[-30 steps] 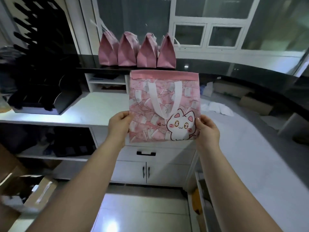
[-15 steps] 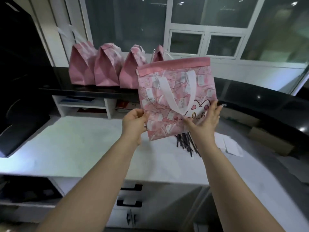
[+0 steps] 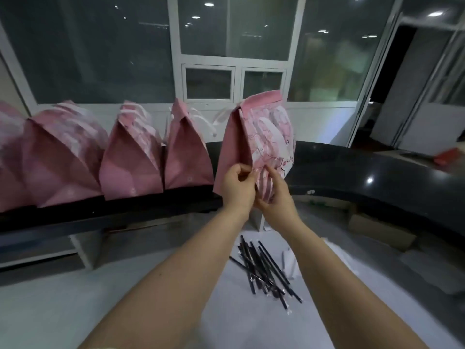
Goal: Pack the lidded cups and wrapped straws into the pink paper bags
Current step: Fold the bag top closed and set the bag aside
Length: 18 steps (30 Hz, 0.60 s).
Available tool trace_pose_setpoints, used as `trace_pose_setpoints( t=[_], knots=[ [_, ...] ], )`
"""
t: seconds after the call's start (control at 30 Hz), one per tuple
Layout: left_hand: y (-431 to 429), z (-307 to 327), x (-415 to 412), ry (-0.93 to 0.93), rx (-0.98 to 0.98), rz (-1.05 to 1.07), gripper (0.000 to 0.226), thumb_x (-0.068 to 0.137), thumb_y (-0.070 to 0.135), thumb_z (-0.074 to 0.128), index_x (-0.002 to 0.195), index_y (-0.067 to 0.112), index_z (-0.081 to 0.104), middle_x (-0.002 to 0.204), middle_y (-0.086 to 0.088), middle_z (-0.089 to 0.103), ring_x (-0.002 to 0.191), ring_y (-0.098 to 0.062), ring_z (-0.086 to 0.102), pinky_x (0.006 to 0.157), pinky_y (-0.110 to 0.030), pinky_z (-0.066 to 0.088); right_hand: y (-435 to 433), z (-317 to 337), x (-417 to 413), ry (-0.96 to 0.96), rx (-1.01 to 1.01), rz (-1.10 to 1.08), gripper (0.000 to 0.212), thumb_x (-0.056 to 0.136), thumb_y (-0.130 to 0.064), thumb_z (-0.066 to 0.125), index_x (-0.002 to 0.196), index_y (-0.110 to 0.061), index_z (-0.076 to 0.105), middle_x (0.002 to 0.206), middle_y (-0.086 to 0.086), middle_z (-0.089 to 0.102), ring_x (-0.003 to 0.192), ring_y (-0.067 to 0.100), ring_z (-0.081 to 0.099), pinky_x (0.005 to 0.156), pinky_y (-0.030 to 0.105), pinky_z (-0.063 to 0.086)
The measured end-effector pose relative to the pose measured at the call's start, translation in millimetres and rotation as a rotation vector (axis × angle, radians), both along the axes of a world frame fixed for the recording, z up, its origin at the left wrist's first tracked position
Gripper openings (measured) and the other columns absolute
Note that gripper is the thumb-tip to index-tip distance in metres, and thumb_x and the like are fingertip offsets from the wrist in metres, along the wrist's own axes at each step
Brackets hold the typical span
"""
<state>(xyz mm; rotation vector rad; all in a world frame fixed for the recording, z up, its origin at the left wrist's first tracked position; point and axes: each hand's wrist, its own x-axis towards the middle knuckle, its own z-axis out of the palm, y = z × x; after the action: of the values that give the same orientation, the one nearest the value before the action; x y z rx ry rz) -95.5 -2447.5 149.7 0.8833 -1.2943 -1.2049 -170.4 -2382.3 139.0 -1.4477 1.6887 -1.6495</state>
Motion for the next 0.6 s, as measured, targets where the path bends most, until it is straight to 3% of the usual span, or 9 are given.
trace_pose_setpoints(
  t=[0.07,0.13,0.27,0.37,0.43,0.5,0.6],
  knots=[
    [-18.8,1.3,-15.7,-0.038,-0.045,-0.009,0.02,0.087,0.017,0.069,0.071,0.026,0.06,0.07,0.011,0.065,0.062,0.003,0.058,0.063,-0.016,0.048,-23.6,-3.9,-22.2,0.021,0.049,-0.064,0.077,0.083,0.007,0.065,0.147,-0.021,0.032,0.139,-0.003,0.04,0.129,0.02,0.046,0.102,0.041,0.047],
    [-36.1,-1.6,-29.3,-0.055,-0.071,-0.021,0.024,0.087,0.016,0.068,0.068,0.029,0.06,0.066,0.014,0.065,0.061,0.006,0.059,0.059,-0.01,0.044,-44.7,-8.9,-39.9,0.029,0.084,-0.063,0.077,0.084,0.007,0.063,0.148,-0.02,0.03,0.147,0.004,0.038,0.133,0.025,0.043,0.104,0.052,0.043],
    [-63.2,-11.9,-49.9,-0.121,-0.082,-0.021,0.024,0.088,0.02,0.067,0.068,0.031,0.06,0.072,0.013,0.068,0.071,-0.003,0.066,0.07,-0.026,0.056,-81.3,-24.6,-57.8,-0.085,0.081,-0.002,0.075,0.087,0.011,0.056,0.148,-0.024,0.03,0.141,0.009,0.047,0.125,0.022,0.053,0.095,0.048,0.052],
    [-76.1,-23.1,-59.2,-0.185,-0.078,0.005,0.019,0.09,0.016,0.065,0.074,0.027,0.062,0.079,0.005,0.069,0.079,-0.012,0.067,0.079,-0.038,0.058,-102.0,-39.2,-65.3,-0.187,0.116,0.011,0.071,0.088,0.011,0.054,0.145,-0.027,0.033,0.128,-0.004,0.054,0.108,0.002,0.061,0.079,0.03,0.058],
    [-81.2,-27.7,-60.1,-0.235,-0.113,-0.015,0.019,0.091,0.014,0.063,0.078,0.029,0.063,0.086,0.004,0.069,0.083,-0.011,0.066,0.082,-0.035,0.057,-113.7,-45.0,-73.1,-0.169,0.126,0.012,0.067,0.089,0.009,0.053,0.144,-0.026,0.035,0.12,-0.019,0.053,0.102,-0.009,0.06,0.076,0.023,0.058],
    [-87.6,-30.4,-52.8,-0.282,-0.217,0.024,0.017,0.089,0.014,0.066,0.086,0.031,0.065,0.093,0.009,0.066,0.086,-0.003,0.063,0.081,-0.021,0.053,-122.2,-47.1,-84.1,-0.115,0.134,0.002,0.063,0.09,0.006,0.052,0.142,-0.026,0.036,0.122,-0.02,0.051,0.112,-0.003,0.056,0.088,0.03,0.056],
    [-102.9,-31.1,-30.8,-0.328,-0.437,0.302,0.025,0.079,0.018,0.076,0.101,0.026,0.065,0.101,0.014,0.055,0.091,0.001,0.054,0.082,-0.009,0.041,-131.0,-44.0,-100.4,-0.034,0.136,-0.003,0.065,0.086,0.003,0.055,0.135,-0.036,0.038,0.121,-0.03,0.046,0.113,-0.01,0.049,0.094,0.033,0.053]
  ],
)
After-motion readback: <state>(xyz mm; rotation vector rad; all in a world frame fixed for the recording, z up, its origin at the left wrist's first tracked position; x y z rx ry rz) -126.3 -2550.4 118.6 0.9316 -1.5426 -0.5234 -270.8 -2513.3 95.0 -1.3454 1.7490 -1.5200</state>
